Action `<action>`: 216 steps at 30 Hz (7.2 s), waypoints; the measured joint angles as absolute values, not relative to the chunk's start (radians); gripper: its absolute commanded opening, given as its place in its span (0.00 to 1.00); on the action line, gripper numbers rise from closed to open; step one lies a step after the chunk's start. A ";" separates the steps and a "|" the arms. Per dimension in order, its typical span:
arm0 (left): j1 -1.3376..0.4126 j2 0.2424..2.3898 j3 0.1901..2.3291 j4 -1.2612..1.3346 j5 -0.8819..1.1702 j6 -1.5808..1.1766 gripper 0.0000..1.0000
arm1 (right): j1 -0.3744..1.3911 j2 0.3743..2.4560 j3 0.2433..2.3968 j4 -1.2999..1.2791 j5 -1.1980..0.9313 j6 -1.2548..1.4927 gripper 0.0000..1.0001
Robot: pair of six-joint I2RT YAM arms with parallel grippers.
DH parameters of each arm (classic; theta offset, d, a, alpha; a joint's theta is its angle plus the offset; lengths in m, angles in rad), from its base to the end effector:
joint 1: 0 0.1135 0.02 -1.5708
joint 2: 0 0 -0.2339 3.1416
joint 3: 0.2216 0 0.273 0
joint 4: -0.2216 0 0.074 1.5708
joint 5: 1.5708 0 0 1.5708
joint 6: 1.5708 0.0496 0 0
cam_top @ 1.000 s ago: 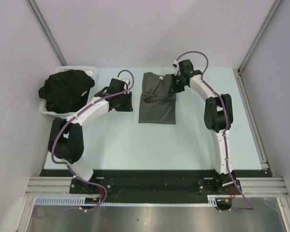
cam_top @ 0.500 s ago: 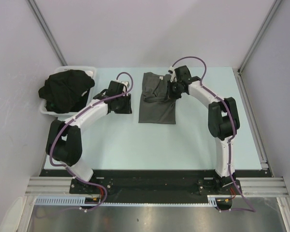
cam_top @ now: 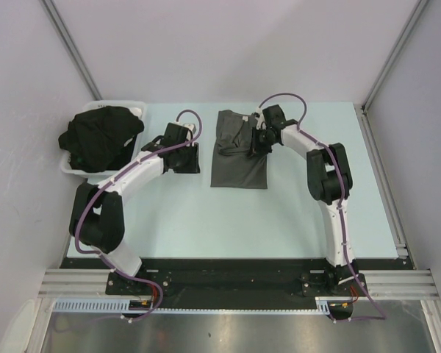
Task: Fold and stack the t-shirts
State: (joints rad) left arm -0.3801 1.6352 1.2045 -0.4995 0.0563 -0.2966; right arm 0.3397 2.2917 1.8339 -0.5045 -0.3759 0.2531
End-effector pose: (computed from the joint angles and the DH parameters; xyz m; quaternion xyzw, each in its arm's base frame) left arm 0.3481 -0.1421 0.1912 0.0485 0.9476 -0.1297 0.2880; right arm 0.4734 0.1866 0.1267 -0.0965 0.9340 0.2564 0.2294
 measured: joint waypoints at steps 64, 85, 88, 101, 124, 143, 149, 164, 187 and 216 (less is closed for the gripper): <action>-0.380 1.853 1.102 -0.247 0.316 -0.445 0.51 | 0.161 1.892 1.601 -0.587 -0.311 0.234 0.24; -0.406 1.901 1.139 -0.210 0.328 -0.455 0.37 | 0.115 1.890 1.600 -0.609 -0.323 0.224 0.19; -0.414 1.903 1.140 -0.209 0.328 -0.456 0.34 | 0.110 1.890 1.596 -0.609 -0.329 0.224 0.19; -0.423 1.927 1.171 -0.249 0.324 -0.462 0.00 | 0.109 1.864 1.522 -0.603 -0.352 0.236 0.31; -0.428 1.812 1.133 -0.352 0.291 -0.432 0.00 | 0.287 1.802 1.277 -0.499 -0.363 0.386 0.40; -0.428 1.789 1.109 -0.362 0.290 -0.425 0.00 | 0.325 1.692 1.058 -0.432 -0.348 0.454 0.40; -0.430 1.779 1.109 -0.365 0.290 -0.425 0.00 | 0.346 1.692 1.031 -0.415 -0.339 0.468 0.41; -0.433 1.759 1.109 -0.379 0.290 -0.425 0.00 | 0.371 1.692 0.984 -0.356 -0.306 0.479 0.41; -0.450 1.756 1.109 -0.400 0.290 -0.425 0.00 | 0.391 1.729 0.948 -0.239 -0.297 0.501 0.38; -0.461 1.667 1.049 -0.406 0.283 -0.428 0.00 | 0.393 1.757 0.948 -0.212 -0.323 0.500 0.00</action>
State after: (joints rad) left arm -0.4614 1.6672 1.0489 -0.4065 0.2832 -0.4282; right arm 0.3931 1.7565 0.9482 -0.2115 -0.3225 0.4999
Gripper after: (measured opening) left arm 0.007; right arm 0.011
